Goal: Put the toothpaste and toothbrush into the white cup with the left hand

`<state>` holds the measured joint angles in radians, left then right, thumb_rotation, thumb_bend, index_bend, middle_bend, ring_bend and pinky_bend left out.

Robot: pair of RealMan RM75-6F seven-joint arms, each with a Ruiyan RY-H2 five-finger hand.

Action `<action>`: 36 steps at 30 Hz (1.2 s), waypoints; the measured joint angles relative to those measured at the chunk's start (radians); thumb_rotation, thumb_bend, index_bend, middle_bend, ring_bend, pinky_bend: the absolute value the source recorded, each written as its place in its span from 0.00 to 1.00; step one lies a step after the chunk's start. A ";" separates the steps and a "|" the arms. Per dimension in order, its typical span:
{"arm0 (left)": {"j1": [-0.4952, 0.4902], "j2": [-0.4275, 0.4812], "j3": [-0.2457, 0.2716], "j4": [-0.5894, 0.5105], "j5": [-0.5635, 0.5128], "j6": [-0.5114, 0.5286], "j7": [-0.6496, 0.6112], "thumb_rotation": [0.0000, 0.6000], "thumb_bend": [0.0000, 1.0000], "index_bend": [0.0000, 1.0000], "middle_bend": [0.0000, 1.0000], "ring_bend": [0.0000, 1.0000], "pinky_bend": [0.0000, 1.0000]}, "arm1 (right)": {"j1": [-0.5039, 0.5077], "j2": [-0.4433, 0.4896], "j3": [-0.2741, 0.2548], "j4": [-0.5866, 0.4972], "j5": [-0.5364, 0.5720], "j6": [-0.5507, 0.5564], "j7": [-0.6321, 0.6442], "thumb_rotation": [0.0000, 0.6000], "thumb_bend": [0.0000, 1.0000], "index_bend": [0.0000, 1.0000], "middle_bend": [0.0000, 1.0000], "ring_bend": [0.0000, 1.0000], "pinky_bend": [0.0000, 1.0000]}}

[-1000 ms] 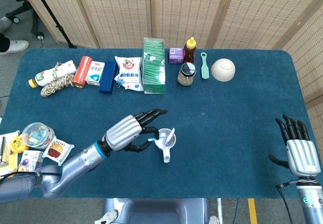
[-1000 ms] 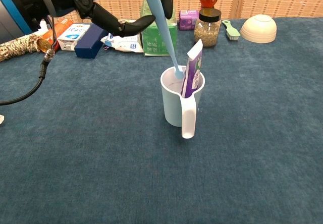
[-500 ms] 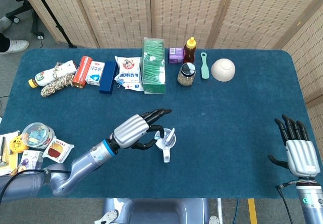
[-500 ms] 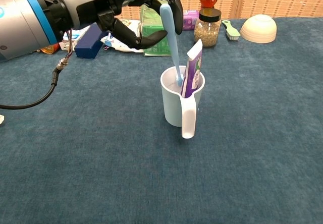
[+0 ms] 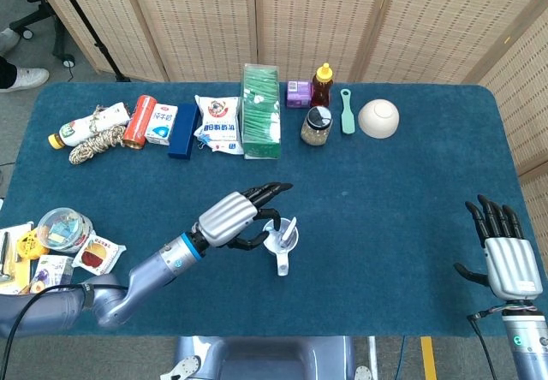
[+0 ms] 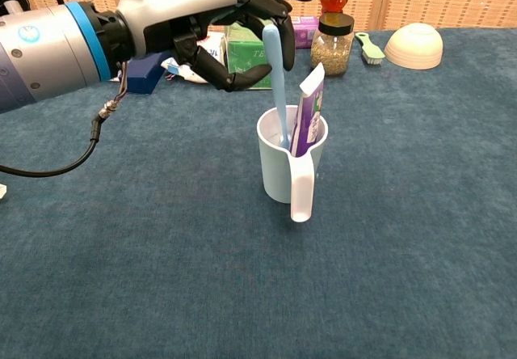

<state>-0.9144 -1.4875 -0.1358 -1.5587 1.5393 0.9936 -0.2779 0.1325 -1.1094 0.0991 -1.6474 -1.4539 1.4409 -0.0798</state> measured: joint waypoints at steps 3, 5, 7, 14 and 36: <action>-0.001 -0.005 0.000 0.008 -0.008 -0.006 0.010 1.00 0.48 0.62 0.01 0.00 0.17 | 0.001 0.000 0.000 0.000 -0.001 -0.001 0.000 1.00 0.00 0.00 0.00 0.00 0.00; -0.001 -0.008 -0.001 0.010 -0.013 -0.009 0.012 1.00 0.48 0.60 0.01 0.00 0.17 | 0.001 0.000 -0.001 0.000 -0.001 -0.002 0.000 1.00 0.00 0.00 0.00 0.00 0.00; -0.002 -0.010 -0.002 0.012 -0.018 -0.012 0.014 1.00 0.47 0.59 0.01 0.00 0.17 | 0.001 0.000 -0.002 0.000 -0.002 -0.003 0.000 1.00 0.00 0.00 0.00 0.00 0.00; -0.010 -0.018 -0.007 0.022 -0.032 -0.032 0.011 1.00 0.47 0.53 0.00 0.00 0.17 | 0.000 0.000 -0.002 -0.001 -0.003 0.000 -0.004 1.00 0.00 0.00 0.00 0.00 0.00; 0.016 0.047 -0.008 -0.019 0.003 0.027 -0.043 1.00 0.46 0.00 0.00 0.00 0.11 | -0.005 0.005 -0.005 -0.010 -0.009 0.009 -0.003 1.00 0.00 0.00 0.00 0.00 0.00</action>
<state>-0.8982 -1.4410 -0.1438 -1.5777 1.5425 1.0206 -0.3207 0.1276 -1.1048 0.0944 -1.6571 -1.4626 1.4495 -0.0832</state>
